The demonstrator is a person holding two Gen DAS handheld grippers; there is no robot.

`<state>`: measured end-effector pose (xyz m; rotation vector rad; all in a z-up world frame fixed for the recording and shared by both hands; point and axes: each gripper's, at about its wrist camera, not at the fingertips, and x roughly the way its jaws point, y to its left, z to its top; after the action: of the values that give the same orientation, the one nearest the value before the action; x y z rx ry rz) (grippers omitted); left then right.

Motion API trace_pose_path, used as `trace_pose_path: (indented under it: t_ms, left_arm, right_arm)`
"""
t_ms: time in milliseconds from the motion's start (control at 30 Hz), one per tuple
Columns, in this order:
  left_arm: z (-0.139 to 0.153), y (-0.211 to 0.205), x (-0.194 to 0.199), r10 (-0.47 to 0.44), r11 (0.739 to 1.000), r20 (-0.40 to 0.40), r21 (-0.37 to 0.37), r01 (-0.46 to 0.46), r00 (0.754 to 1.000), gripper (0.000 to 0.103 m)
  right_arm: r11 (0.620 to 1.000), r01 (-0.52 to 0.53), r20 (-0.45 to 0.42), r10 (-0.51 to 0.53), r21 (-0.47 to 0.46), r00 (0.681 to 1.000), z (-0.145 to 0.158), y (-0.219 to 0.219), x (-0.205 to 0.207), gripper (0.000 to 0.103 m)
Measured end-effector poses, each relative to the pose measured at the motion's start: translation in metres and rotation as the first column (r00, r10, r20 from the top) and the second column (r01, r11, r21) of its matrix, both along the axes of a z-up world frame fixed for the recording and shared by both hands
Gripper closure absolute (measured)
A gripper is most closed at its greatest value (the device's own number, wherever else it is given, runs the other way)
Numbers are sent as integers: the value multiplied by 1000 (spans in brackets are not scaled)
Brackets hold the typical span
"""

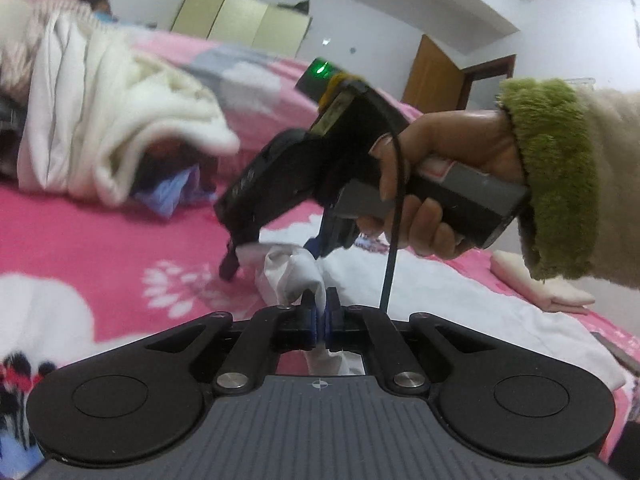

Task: Fold clothes
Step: 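Pinch the white cloth middle with the left gripper while the right gripper pinches beside it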

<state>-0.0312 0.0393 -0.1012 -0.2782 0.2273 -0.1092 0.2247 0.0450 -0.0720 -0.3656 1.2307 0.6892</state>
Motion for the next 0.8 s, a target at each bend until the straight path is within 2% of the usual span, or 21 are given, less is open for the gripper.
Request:
trace_pose_path:
  t_ms: [133, 200, 233, 267, 367, 567, 800]
  left_arm:
    - [-1, -8, 2, -19, 999, 20, 37, 18, 1000, 103]
    - [-2, -11, 2, -25, 998, 21, 52, 24, 999, 103]
    - [-2, -12, 1, -25, 998, 22, 57, 24, 999, 103]
    - [-2, -13, 1, -26, 998, 21, 57, 25, 999, 103]
    - [1, -14, 1, -24, 998, 22, 58, 23, 999, 103]
    - [8, -16, 1, -30, 998, 24, 54, 29, 999, 103]
    - [26, -28, 6, -110, 994, 34, 32, 109, 993, 103]
  right_arm:
    - [999, -23, 28, 24, -37, 999, 2, -1, -1, 49]
    - [999, -11, 46, 13, -36, 999, 4, -7, -2, 66]
    - [999, -2, 54, 4, -33, 999, 5, -11, -2, 71]
    - [1000, 7, 59, -6, -26, 998, 6, -15, -1, 79]
    - [998, 49, 49, -51, 31, 998, 10, -31, 0, 92]
    - [974, 150, 28, -157, 172, 987, 20, -70, 0, 97]
    - [910, 244, 13, -264, 336, 964, 38, -125, -4, 98]
